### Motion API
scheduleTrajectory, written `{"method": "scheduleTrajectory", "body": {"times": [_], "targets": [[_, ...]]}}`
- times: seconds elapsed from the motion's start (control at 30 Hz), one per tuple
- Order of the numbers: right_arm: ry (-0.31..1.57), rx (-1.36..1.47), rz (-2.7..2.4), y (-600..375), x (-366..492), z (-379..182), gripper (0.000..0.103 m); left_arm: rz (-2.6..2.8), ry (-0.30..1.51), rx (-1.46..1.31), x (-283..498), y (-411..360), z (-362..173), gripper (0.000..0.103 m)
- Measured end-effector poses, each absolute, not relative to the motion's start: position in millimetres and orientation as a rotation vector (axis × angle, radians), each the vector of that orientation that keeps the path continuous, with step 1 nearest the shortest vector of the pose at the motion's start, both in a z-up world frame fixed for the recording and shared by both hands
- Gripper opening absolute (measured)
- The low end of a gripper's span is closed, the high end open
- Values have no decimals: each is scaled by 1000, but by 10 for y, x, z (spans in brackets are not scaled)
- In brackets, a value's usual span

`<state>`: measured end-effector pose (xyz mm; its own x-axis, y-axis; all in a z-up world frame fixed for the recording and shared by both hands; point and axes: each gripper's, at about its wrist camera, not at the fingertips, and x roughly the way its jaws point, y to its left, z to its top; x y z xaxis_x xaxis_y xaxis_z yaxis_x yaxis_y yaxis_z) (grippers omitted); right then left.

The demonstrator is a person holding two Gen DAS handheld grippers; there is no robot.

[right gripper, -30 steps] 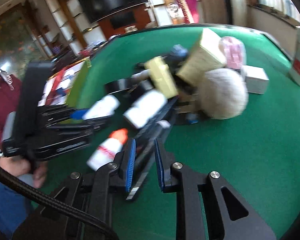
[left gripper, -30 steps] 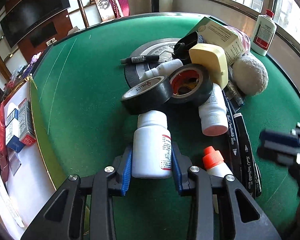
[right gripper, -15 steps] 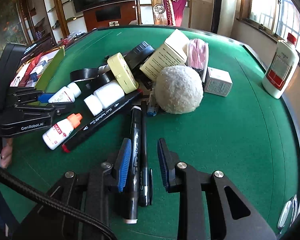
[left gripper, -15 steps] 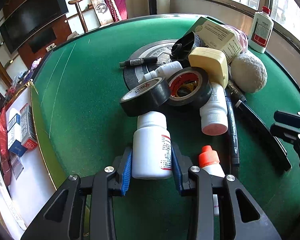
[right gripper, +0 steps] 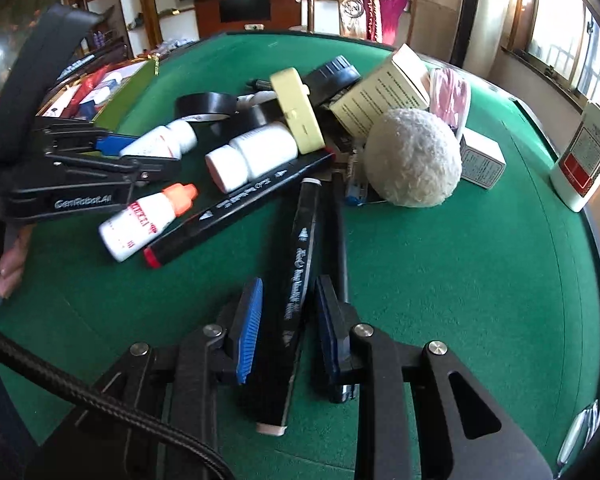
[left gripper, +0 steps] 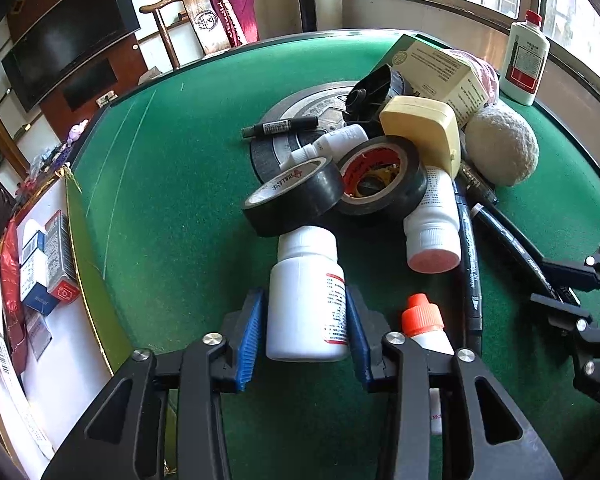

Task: Organize objects
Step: 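Grasp the white pill bottle with the left gripper while the right grasps a black marker, then lift the pill bottle with the left gripper while the right lifts the marker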

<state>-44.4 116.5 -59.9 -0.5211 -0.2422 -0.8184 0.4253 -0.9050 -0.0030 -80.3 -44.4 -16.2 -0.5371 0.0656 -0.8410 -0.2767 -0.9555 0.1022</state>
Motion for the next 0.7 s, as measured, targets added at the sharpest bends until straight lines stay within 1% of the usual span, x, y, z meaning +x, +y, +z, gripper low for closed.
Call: {"method": "scheduleTrajectory", "body": {"times": [0.03, 0.07, 0.13, 0.17, 0.2, 0.23, 0.27, 0.3, 0.33, 0.37, 0.4, 0.43, 0.47, 0.5, 0.53, 0.57, 0.63, 0.7], "targets": [[288, 1261, -2434, 1166, -462, -599, 24, 2586, 350, -1392, -805, -442, -161, 46], [292, 1256, -2436, 1150, -465, -603, 24, 2605, 376, -1391, -810, -437, -162, 49], [302, 1250, -2442, 1140, -454, -606, 25, 2627, 402, -1395, -824, -434, -169, 62], [292, 1247, -2448, 1147, -449, -609, 26, 2631, 396, -1400, -836, -447, -171, 63], [295, 1240, -2452, 1155, -439, -611, 27, 2624, 372, -1406, -851, -466, -175, 63], [310, 1240, -2462, 1162, -431, -604, 32, 2616, 338, -1415, -870, -494, -178, 63], [312, 1247, -2474, 1158, -449, -592, 40, 2611, 307, -1424, -882, -514, -184, 63], [307, 1253, -2492, 1179, -464, -592, 45, 2604, 277, -1434, -894, -536, -189, 63], [302, 1257, -2504, 1200, -480, -598, 55, 2601, 262, -1434, -892, -553, -192, 61], [265, 1265, -2502, 1239, -501, -606, 57, 2596, 256, -1421, -880, -554, -192, 58], [246, 1265, -2496, 1252, -503, -604, 57, 2579, 251, -1406, -863, -539, -187, 47], [274, 1256, -2492, 1230, -488, -597, 48, 2549, 238, -1399, -847, -513, -179, 31], [285, 1237, -2469, 1181, -456, -588, 23, 2540, 247, -1396, -829, -475, -170, 30], [299, 1227, -2449, 1127, -422, -576, 14, 2553, 285, -1388, -819, -433, -162, 30], [332, 1217, -2455, 1087, -387, -576, 12, 2564, 318, -1377, -793, -405, -159, 30], [351, 1202, -2468, 1066, -362, -582, 12, 2557, 312, -1377, -787, -396, -155, 30], [261, 1212, -2449, 1115, -387, -578, 12, 2527, 240, -1392, -804, -432, -142, 30], [133, 1214, -2439, 1225, -426, -555, 12, 2535, 238, -1388, -807, -451, -121, 30]]}}
